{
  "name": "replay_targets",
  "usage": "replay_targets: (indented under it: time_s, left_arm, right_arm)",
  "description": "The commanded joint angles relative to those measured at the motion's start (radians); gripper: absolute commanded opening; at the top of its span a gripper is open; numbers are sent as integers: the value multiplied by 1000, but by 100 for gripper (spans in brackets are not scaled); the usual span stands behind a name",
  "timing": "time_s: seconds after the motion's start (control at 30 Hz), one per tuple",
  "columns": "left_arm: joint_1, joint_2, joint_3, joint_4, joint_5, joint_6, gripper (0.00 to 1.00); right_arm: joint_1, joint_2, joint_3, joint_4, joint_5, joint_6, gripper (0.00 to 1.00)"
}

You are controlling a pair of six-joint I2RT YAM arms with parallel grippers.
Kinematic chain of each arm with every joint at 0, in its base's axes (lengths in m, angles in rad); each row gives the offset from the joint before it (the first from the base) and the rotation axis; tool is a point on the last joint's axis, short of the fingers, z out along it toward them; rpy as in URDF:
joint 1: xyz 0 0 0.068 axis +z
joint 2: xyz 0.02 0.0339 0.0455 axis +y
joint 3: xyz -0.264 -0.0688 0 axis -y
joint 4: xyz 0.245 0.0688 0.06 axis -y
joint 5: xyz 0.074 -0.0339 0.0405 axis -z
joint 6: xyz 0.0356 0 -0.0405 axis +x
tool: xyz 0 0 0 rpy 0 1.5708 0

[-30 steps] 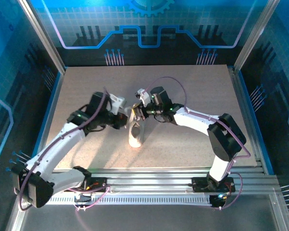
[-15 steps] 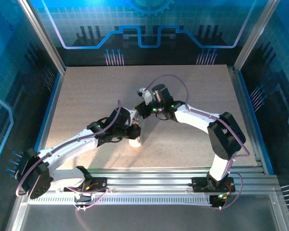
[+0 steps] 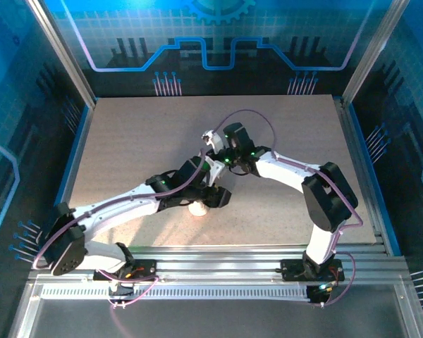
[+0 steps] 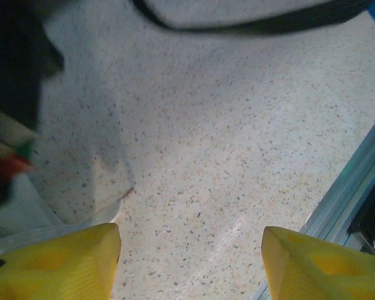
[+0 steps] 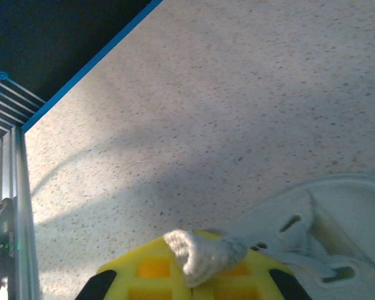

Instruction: Tie the shoes

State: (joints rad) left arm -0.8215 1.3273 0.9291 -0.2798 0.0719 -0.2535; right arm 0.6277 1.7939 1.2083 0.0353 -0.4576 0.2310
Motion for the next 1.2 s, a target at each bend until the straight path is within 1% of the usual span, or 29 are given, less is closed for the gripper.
replay_targets:
  time_s: [0.0, 0.13, 0.17, 0.23, 0.3, 0.37, 0.47, 0.53, 0.63, 0.77, 0.87, 1.0, 1.17]
  left_arm:
    - [49, -137, 19, -67, 35, 120, 62]
    - [156, -300, -39, -82, 52, 115, 62]
    - [197, -338, -59, -83, 53, 107, 62]
    - [289, -391, -96, -79, 91, 85, 62]
    - [382, -404, -114, -70, 168, 59, 61]
    - [462, -376, -120, -44, 256, 21, 60]
    - [532, -320, -132, 31, 359, -24, 57]
    - [558, -292, -155, 100, 399, -45, 56]
    - [596, -237, -174, 193, 498, -49, 51]
    - [620, -156, -153, 210, 579, -15, 51]
    - [625, -123, -141, 217, 616, 30, 52]
    - [625, -91, -127, 212, 630, 112, 53]
    - [627, -41, -97, 241, 667, 140, 54]
  right_arm:
    - [6, -2, 17, 18, -55, -26, 0]
    - [7, -9, 6, 47, -82, -42, 0]
    - [7, -10, 5, 53, -90, -50, 0]
    - [13, -16, 4, 58, -101, -71, 0]
    - [17, -23, 5, 56, -110, -98, 0]
    - [24, -29, 5, 53, -113, -123, 0]
    - [28, -31, 7, 55, -123, -141, 0]
    - [30, -31, 7, 60, -140, -151, 0]
    - [37, -24, 12, 54, -166, -175, 0]
    - [50, -8, 43, 6, -184, -221, 0]
    - [59, 11, 81, -46, -189, -250, 0]
    - [65, 25, 109, -88, -187, -281, 0]
    - [73, 34, 127, -128, -176, -310, 0]
